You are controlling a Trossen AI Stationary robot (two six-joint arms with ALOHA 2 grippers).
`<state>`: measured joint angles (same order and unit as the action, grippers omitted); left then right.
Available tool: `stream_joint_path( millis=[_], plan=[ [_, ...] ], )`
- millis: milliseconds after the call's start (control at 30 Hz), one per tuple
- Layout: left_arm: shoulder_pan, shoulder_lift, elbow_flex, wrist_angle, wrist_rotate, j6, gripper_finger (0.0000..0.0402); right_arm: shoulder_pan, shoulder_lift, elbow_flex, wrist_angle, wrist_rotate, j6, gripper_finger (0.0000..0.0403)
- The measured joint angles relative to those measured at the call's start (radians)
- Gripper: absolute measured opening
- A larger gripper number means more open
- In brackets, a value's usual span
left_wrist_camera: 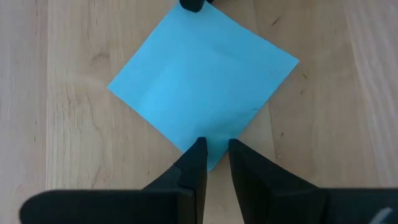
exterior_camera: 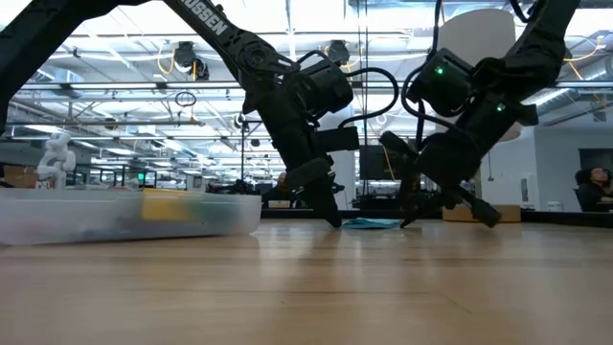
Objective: Pack school essentials
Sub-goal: Put the blue sticky notes into the supply box
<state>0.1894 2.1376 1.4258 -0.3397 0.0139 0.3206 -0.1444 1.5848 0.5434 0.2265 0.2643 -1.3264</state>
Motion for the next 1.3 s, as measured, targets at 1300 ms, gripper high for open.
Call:
stream_joint_path(
  millis=[1300],
  plan=[
    [-0.097,-0.223,0.003,-0.265,-0.325,-0.075,0.0164,0.007,-0.054,-0.002,0.009,-0.003,0.189,0.0]
  ],
)
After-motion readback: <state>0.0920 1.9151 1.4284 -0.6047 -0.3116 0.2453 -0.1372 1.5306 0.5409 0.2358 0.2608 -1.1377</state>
